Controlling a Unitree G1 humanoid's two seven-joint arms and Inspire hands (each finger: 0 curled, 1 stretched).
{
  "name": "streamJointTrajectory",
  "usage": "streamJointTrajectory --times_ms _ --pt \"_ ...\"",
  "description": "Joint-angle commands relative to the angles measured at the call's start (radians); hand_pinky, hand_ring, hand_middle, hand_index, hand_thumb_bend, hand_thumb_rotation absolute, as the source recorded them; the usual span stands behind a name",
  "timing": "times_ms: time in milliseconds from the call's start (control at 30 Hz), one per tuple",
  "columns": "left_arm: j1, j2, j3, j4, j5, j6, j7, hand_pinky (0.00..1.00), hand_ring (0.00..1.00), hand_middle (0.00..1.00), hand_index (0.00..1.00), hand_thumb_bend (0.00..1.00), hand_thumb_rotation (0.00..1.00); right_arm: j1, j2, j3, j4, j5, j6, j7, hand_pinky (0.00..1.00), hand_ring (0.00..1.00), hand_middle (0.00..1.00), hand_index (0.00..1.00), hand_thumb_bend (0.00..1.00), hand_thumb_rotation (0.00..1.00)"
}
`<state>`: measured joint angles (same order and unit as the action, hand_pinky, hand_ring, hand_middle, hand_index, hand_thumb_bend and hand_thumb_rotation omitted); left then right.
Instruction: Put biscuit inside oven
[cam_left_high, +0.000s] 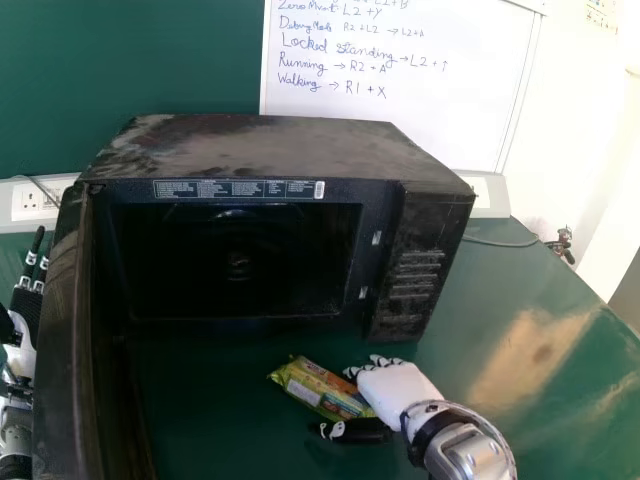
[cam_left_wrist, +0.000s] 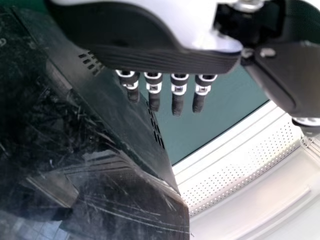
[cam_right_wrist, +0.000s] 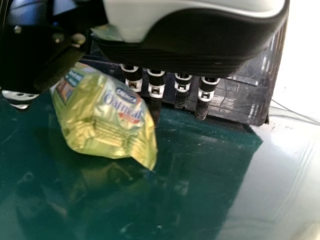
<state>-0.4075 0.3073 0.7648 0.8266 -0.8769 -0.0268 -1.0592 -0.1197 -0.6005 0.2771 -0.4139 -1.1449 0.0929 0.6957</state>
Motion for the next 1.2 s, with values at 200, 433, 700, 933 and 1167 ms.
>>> streamJointTrajectory --times_ms 200,433,700,933,1167 --pt "0.042 -0.044 0.002 0.046 -0.006 0.012 -0.007 0.00 0.14 0.40 0.87 0.12 0.70 0.000 0.004 -0.002 0.001 -0.012 0.011 0.030 0.94 0.85 0.86 0.90 0.99 0.17" --pt "0.044 -0.046 0.002 0.039 -0.006 0.017 0.002 0.00 0.15 0.40 0.87 0.14 0.65 0.011 0.014 0.004 0.002 -0.048 0.015 0.004 0.93 0.84 0.85 0.89 1.00 0.21" --pt "0.048 -0.048 0.000 0.033 -0.003 0.007 0.002 0.00 0.14 0.41 0.87 0.13 0.65 0.033 0.065 0.026 0.002 -0.135 0.041 -0.012 0.92 0.85 0.87 0.89 0.94 0.20" --pt "0.051 -0.051 -0.002 0.026 0.003 -0.005 0.016 0.00 0.14 0.41 0.86 0.15 0.62 0.036 0.092 0.044 0.008 -0.176 0.049 -0.001 0.94 0.86 0.88 0.91 0.97 0.20" --pt "0.049 -0.053 -0.002 0.026 -0.001 -0.001 0.010 0.00 0.13 0.40 0.88 0.14 0.64 0.056 0.092 0.067 0.022 -0.217 0.032 -0.064 0.92 0.84 0.87 0.89 0.96 0.21"
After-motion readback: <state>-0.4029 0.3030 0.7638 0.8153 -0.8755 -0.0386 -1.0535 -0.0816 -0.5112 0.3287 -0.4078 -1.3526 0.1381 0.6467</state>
